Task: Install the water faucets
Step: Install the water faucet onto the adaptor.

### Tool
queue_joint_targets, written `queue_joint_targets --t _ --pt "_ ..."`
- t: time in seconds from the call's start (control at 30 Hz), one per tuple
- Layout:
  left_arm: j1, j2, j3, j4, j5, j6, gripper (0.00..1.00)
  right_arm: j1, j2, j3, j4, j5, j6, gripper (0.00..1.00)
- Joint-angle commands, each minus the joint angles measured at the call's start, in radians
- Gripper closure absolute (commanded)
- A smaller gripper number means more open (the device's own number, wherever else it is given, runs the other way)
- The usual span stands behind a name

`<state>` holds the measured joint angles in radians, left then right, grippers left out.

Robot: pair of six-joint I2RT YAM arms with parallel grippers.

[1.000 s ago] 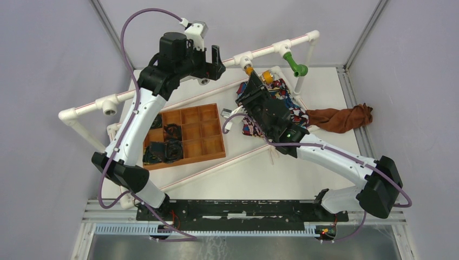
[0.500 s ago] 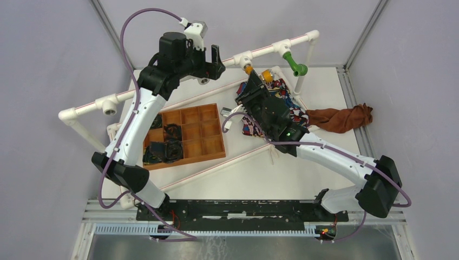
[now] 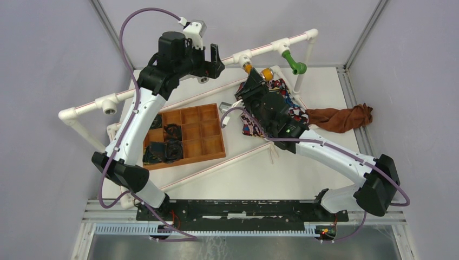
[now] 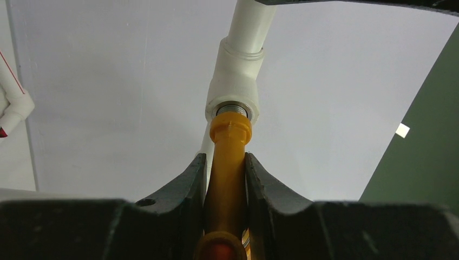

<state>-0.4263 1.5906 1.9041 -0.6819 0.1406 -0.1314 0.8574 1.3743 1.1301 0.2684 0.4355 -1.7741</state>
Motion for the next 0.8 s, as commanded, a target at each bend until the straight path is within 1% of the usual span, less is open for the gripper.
queue_joint_targets --t 0.0,0.3,0.43,0.77 --pt "-0.019 0.020 -0.045 -0.200 0.072 -0.011 0.00 -0.041 0.023 0.058 -0.019 -0.056 0.098 1.00" --pt "-0.019 0.021 -0.048 -0.203 0.080 -0.010 0.00 -0.056 0.036 0.063 -0.034 -0.091 0.195 1.00" --pt "-0.019 0.022 -0.046 -0.202 0.084 -0.010 0.00 -0.057 0.039 0.061 -0.020 -0.081 0.246 1.00" --pt "-0.019 0.026 -0.046 -0.203 0.094 -0.016 0.00 -0.052 0.039 0.073 -0.012 -0.107 0.404 1.00"
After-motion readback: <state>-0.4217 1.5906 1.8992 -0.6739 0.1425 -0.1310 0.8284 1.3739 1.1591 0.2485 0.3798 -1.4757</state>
